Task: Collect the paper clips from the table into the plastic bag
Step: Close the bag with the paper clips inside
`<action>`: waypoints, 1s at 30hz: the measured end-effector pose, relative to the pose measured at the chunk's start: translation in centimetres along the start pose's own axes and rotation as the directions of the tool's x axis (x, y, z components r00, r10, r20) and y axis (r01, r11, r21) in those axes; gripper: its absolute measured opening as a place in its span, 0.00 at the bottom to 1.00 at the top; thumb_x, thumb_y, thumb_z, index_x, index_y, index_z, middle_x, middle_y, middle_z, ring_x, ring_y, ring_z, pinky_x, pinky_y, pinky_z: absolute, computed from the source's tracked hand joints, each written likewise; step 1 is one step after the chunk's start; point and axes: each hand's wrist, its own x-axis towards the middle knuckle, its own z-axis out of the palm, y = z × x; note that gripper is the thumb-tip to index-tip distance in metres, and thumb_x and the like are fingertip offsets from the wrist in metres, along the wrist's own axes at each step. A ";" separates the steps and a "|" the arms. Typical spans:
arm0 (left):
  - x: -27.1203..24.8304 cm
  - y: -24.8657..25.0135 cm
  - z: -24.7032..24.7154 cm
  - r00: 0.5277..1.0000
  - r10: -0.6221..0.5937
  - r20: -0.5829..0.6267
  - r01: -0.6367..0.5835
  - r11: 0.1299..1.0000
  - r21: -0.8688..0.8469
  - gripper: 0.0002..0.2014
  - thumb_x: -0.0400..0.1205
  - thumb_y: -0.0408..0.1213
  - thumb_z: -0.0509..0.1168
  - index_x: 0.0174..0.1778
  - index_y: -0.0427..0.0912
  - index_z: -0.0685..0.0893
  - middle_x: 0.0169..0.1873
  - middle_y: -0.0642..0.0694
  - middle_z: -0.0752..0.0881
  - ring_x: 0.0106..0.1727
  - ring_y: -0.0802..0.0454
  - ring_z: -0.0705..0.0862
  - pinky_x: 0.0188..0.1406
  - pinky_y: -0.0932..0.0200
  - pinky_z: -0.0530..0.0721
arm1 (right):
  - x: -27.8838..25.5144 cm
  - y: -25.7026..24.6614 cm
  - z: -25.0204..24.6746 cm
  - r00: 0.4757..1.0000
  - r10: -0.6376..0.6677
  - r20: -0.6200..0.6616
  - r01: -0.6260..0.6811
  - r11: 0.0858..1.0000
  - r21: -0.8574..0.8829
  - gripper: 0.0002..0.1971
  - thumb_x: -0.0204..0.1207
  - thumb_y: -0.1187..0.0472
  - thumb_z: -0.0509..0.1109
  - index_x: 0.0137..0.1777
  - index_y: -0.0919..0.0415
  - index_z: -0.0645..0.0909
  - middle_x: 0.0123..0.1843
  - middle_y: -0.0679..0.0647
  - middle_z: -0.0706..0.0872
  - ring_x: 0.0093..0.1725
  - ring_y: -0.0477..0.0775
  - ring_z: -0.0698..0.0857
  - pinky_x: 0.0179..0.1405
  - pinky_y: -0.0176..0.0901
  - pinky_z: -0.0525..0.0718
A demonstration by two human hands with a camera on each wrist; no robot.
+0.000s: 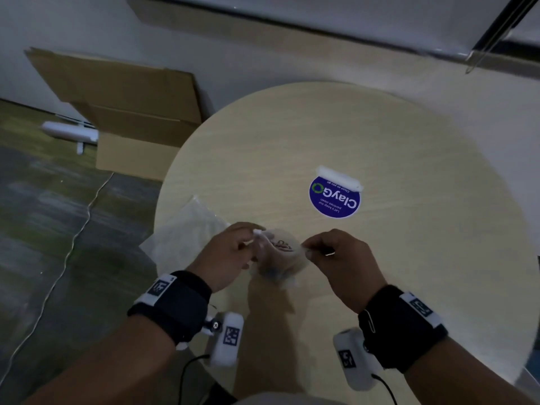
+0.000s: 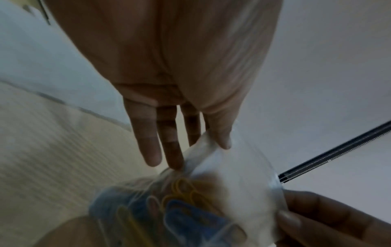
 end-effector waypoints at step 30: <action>1.3 2.1 -0.1 0.935 0.236 -0.265 -0.210 0.970 0.122 0.09 0.88 0.40 0.62 0.48 0.56 0.86 0.45 0.57 0.85 0.43 0.65 0.82 0.43 0.71 0.76 | 2.4 0.9 -0.6 0.992 -0.055 -0.118 0.040 0.991 -0.127 0.08 0.72 0.65 0.73 0.47 0.52 0.87 0.45 0.50 0.87 0.44 0.51 0.83 0.48 0.45 0.81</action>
